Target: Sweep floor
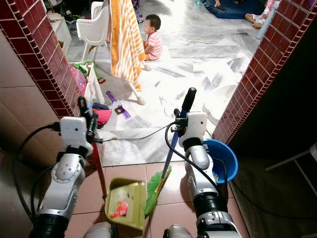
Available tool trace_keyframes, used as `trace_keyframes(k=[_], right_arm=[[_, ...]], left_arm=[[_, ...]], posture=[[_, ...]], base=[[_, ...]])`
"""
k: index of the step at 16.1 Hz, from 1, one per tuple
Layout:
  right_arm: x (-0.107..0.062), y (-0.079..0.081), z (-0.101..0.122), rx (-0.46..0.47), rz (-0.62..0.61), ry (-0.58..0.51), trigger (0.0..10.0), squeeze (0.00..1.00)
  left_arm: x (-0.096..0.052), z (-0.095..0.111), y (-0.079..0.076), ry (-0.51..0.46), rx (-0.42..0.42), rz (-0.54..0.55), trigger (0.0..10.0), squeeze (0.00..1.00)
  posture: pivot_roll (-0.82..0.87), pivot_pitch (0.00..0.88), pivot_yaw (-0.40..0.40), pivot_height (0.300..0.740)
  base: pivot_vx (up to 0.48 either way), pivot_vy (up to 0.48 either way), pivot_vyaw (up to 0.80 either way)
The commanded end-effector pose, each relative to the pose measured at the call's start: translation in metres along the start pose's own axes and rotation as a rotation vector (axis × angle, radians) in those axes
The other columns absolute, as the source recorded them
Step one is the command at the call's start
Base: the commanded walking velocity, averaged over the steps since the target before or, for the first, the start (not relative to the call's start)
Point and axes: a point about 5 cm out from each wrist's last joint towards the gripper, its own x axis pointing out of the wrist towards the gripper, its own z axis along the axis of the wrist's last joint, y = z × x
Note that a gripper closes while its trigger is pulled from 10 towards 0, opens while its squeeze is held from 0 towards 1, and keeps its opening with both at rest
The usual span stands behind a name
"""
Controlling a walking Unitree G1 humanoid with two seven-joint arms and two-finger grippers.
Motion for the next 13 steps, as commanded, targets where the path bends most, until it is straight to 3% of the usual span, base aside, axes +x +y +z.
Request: trace_keyframes(k=[1, 11, 13], right_arm=[[0.0022, -0.0004, 0.0020, 0.004, 0.001, -0.007, 10.0, 0.00], [0.0010, 0.0000, 0.0019, -0.002, 0.024, 0.002, 10.0, 0.00], [-0.0020, -0.0014, 0.0007, -0.006, 0.028, 0.007, 10.0, 0.00]], left_arm=[[0.0062, 0.0125, -0.0013, -0.057, -0.002, 0.000, 10.0, 0.00], [0.0030, 0.0086, 0.0008, -0.042, -0.013, 0.020, 10.0, 0.00], [0.0006, 0.0062, 0.0013, -0.032, -0.014, 0.025, 10.0, 0.00]], posture=[[-0.01, 0.000, -0.005, 0.740], [-0.01, 0.000, -0.025, 0.740], [-0.01, 0.000, -0.029, 0.740]], base=[[0.000, 0.000, -0.43], [0.000, 0.000, 0.00], [-0.247, 0.000, 0.00]])
